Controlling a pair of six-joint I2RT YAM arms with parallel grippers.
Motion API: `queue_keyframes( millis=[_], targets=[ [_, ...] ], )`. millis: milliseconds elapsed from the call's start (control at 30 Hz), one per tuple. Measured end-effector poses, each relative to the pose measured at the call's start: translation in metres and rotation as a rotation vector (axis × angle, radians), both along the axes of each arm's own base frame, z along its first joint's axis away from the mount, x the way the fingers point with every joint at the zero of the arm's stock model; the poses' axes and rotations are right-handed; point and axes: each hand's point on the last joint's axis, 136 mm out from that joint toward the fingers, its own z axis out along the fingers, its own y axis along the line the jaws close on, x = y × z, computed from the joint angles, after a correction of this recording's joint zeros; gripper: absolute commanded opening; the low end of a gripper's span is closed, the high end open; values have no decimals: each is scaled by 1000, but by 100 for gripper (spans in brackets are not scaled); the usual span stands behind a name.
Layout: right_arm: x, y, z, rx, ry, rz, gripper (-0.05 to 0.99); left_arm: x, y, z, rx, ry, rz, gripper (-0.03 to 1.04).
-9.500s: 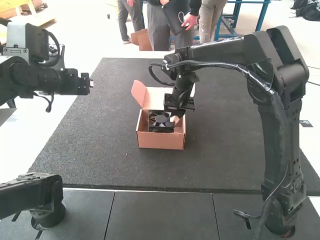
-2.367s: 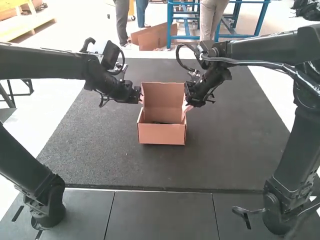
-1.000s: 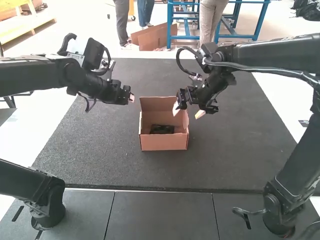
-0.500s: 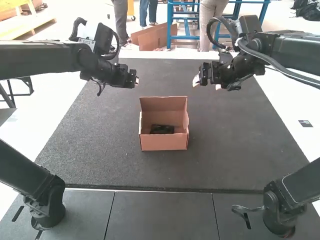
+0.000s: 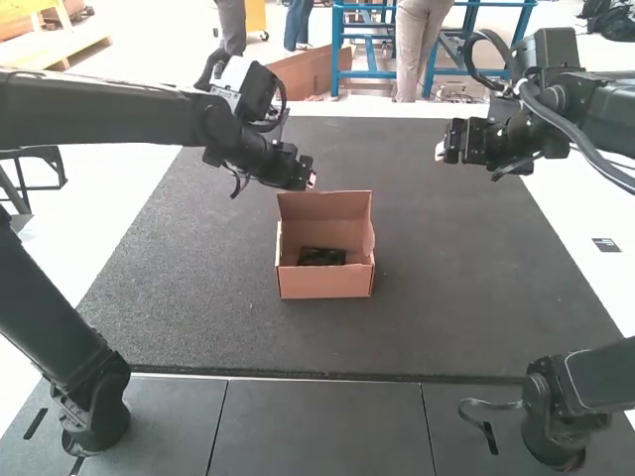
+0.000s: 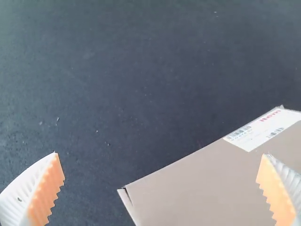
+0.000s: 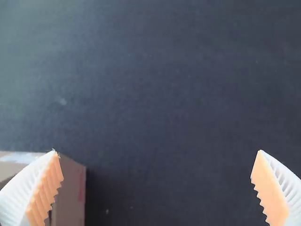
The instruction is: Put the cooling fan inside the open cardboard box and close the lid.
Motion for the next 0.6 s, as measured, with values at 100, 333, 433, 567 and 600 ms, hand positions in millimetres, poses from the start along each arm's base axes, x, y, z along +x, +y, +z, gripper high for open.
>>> queue_keyframes(
  millis=[100,333,433,567,600],
  targets=[
    [-6,-7,-8,2,45,-13,92,-3,-6,-11,16,27,-17,97],
    [-16,-8,-17,41,111,-1,92,-21,-19,-23,38,85,-71,97],
    [-17,-8,-17,59,119,3,92,-30,-23,-28,53,111,-93,97],
    [-20,-4,-18,80,130,15,92,-42,-26,-40,71,140,-115,97],
    [-20,-4,-18,85,135,16,92,-45,-25,-45,78,151,-119,97]
  ],
)
